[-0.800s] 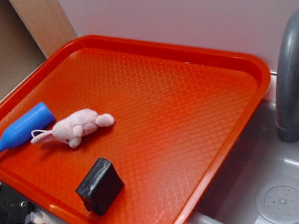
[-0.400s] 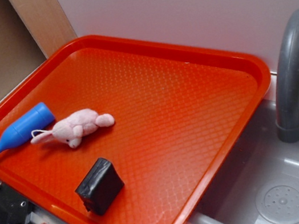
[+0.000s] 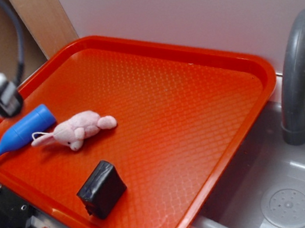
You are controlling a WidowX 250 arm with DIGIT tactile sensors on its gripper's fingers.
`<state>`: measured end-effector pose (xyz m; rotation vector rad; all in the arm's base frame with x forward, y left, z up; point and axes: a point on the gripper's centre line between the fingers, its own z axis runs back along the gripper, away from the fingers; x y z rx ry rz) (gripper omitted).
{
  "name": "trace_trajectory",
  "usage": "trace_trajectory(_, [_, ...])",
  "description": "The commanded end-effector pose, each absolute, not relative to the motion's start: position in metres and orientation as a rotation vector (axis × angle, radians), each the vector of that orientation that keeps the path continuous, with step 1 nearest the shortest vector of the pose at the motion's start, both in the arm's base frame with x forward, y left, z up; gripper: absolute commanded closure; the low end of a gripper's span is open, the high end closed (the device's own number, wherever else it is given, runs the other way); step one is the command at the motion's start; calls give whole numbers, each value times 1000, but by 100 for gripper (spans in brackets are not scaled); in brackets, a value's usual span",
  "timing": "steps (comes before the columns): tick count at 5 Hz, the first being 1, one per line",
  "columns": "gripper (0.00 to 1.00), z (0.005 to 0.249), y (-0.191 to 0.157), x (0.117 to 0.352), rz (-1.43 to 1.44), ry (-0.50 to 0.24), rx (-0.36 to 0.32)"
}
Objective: Grab the black box.
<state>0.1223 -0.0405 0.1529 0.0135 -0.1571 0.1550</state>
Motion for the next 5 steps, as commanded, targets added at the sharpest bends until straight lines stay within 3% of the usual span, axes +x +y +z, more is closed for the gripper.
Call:
trace_trajectory(1, [0, 101, -91, 161, 102, -138, -89])
trace_trajectory(2, [0, 90, -110, 173, 95, -126, -140])
trace_trajectory(4, [0, 68, -130, 161, 58, -81, -134])
trace_trajectory(5, [0, 53, -130, 156, 54, -60, -90])
